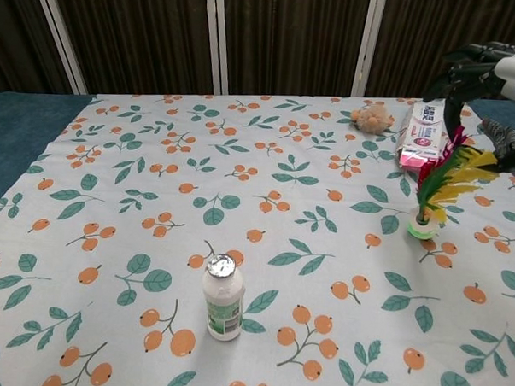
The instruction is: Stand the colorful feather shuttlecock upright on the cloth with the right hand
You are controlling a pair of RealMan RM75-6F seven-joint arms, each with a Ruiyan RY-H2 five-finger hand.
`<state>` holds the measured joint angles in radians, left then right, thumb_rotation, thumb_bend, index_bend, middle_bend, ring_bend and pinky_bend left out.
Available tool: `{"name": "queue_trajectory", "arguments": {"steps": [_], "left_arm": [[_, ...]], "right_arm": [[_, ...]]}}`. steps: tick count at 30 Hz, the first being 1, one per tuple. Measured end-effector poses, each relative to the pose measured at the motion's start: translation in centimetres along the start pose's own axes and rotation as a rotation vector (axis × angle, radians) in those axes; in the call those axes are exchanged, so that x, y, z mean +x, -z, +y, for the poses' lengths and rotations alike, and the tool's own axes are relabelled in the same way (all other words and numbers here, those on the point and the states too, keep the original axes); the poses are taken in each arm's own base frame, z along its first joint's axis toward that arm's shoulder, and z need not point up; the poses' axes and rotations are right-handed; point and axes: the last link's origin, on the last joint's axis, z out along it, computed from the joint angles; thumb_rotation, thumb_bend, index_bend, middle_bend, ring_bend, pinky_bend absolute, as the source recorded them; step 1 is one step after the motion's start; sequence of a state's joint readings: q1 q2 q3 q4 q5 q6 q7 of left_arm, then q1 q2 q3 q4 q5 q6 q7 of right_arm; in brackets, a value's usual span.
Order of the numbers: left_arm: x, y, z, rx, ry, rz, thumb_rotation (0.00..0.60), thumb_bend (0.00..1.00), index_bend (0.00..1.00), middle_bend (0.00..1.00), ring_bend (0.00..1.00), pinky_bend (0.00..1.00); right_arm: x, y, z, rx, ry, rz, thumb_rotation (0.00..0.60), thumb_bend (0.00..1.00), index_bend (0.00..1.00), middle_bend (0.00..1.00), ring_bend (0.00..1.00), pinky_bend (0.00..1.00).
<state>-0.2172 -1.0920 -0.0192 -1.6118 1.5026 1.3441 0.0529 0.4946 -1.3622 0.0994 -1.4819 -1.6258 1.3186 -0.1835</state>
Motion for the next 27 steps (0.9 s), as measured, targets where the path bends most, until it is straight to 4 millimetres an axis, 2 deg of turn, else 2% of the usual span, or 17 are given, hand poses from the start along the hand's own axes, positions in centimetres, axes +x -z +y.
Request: {"name": "queue_trajectory", "arguments": {"steps": [10,27], "left_arm": [[0.0,0.0,0.0,0.001,0.000,0.000,0.527,0.12,0.07,0.00,0.00,0.00],[0.0,0.0,0.0,0.000,-0.002,0.001,0.526,0.12,0.07,0.00,0.00,0.00]], "right_arm": [[1.1,-0.5,0.9,-0.054,0.015,0.002,0.600,0.39,0.64,0.23,0.00,0.00],[0.9,-0.3,1.9,-0.145,-0.004,-0.092,0.600,0.40,0.64,0.23,0.00,0.00]]}}
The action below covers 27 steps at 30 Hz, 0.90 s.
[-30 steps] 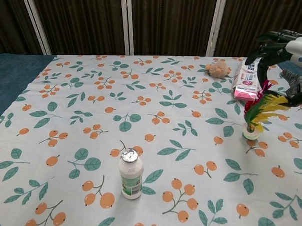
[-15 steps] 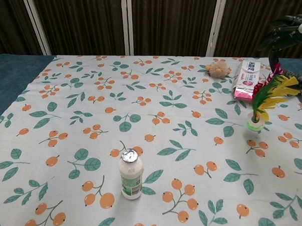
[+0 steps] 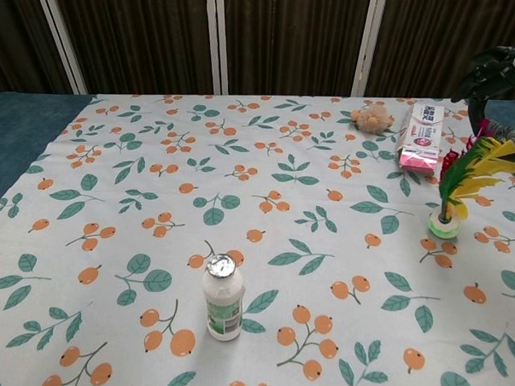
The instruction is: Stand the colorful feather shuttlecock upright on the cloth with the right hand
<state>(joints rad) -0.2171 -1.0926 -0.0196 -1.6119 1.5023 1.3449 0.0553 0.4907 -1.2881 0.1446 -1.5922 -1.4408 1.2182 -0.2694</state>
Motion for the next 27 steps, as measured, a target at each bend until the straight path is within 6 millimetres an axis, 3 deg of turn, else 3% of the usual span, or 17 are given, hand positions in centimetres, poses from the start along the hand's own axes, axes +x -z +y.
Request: {"name": "queue_trajectory", "arguments": {"steps": [15,27], "left_arm": [[0.0,0.0,0.0,0.000,-0.001,0.000,0.528,0.12,0.07,0.00,0.00,0.00],[0.0,0.0,0.0,0.000,-0.001,0.000,0.526,0.12,0.07,0.00,0.00,0.00]], "right_arm": [[0.0,0.0,1.1,-0.080,0.037,0.002,0.600,0.38,0.54,0.21,0.00,0.00],[-0.2,0.3,2.2,-0.146,0.069,-0.015,0.600,0.36,0.33,0.13,0.00,0.00]]}}
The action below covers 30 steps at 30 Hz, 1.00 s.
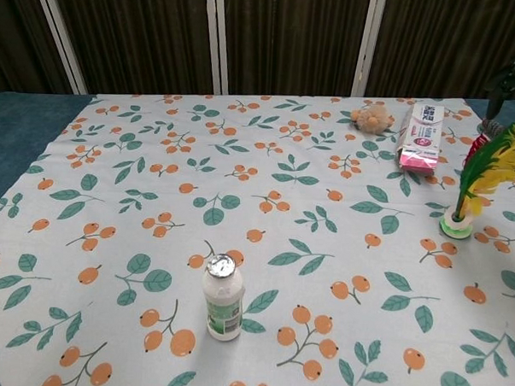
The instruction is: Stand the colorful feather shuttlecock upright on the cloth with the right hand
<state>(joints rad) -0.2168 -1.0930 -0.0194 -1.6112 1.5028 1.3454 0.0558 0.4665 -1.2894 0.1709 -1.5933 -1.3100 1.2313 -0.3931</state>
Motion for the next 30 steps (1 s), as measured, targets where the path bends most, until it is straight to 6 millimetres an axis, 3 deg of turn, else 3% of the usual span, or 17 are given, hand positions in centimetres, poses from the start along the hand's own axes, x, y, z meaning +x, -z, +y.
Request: {"name": "queue_trajectory", "arguments": {"steps": [8,25,30], "left_arm": [[0.0,0.0,0.0,0.000,0.001,0.000,0.529,0.12,0.07,0.00,0.00,0.00],[0.0,0.0,0.0,0.004,0.000,0.003,0.529,0.12,0.07,0.00,0.00,0.00],[0.0,0.0,0.0,0.005,0.000,0.003,0.529,0.12,0.07,0.00,0.00,0.00]], "right_arm": [[0.5,0.4,0.6,-0.030,0.030,0.005,0.600,0.35,0.15,0.03,0.00,0.00],[2.1,4.0,4.3,-0.139,0.055,0.046,0.600,0.33,0.13,0.00,0.00,0.00],[2.6,5.7,4.5,-0.114,0.037,0.115,0.600,0.27,0.11,0.00,0.00,0.00]]}}
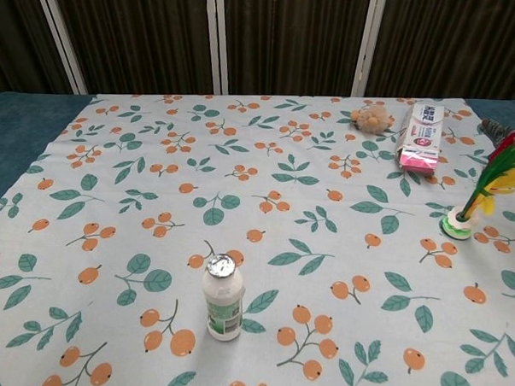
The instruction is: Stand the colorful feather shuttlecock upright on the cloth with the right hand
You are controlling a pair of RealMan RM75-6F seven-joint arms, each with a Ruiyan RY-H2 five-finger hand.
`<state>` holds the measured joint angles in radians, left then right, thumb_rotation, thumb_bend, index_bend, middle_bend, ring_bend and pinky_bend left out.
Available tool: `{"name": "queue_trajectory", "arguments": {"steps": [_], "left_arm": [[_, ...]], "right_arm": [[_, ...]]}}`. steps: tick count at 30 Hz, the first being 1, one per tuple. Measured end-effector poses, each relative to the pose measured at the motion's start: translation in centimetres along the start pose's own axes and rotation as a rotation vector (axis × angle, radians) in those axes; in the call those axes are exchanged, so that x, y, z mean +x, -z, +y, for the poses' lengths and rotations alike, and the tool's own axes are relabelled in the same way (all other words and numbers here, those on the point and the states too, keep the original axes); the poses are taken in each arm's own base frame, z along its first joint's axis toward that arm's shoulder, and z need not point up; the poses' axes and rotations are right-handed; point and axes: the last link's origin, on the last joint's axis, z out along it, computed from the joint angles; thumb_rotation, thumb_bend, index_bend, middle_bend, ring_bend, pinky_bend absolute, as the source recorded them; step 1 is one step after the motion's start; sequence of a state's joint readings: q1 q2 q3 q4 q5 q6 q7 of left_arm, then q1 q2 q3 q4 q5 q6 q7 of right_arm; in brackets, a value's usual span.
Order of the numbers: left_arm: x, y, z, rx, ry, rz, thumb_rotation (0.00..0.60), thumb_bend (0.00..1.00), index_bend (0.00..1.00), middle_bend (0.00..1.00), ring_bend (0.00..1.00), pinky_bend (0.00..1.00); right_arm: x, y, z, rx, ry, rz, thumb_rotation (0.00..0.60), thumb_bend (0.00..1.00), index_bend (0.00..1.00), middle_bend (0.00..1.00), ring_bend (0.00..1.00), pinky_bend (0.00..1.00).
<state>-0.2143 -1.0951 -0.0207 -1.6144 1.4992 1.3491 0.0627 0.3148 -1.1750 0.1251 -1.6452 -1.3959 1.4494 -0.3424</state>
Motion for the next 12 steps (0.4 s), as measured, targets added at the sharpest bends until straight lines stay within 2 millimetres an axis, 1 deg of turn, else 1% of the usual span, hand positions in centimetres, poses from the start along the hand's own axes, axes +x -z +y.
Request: {"name": "queue_trajectory", "arguments": {"steps": [2,5,8,12], "left_arm": [[0.0,0.0,0.0,-0.001,0.000,0.000,0.529,0.12,0.07,0.00,0.00,0.00],[0.0,0.0,0.0,-0.001,-0.002,0.001,0.528,0.12,0.07,0.00,0.00,0.00],[0.0,0.0,0.0,-0.001,-0.002,0.001,0.526,0.12,0.07,0.00,0.00,0.00],[0.0,0.0,0.0,-0.001,-0.003,0.002,0.526,0.12,0.07,0.00,0.00,0.00]], "right_arm": [[0.1,0.9,0.2,0.011,-0.023,0.028,0.600,0.23,0.07,0.00,0.00,0.00],[0.0,2.3,0.7,0.020,-0.069,0.059,0.600,0.19,0.02,0.00,0.00,0.00],[-0.6,3.5,1.3,0.034,-0.086,0.072,0.600,0.18,0.02,0.00,0.00,0.00],[-1.8,4.0,2.0,0.035,-0.058,0.054,0.600,0.18,0.01,0.00,0.00,0.00]]}}
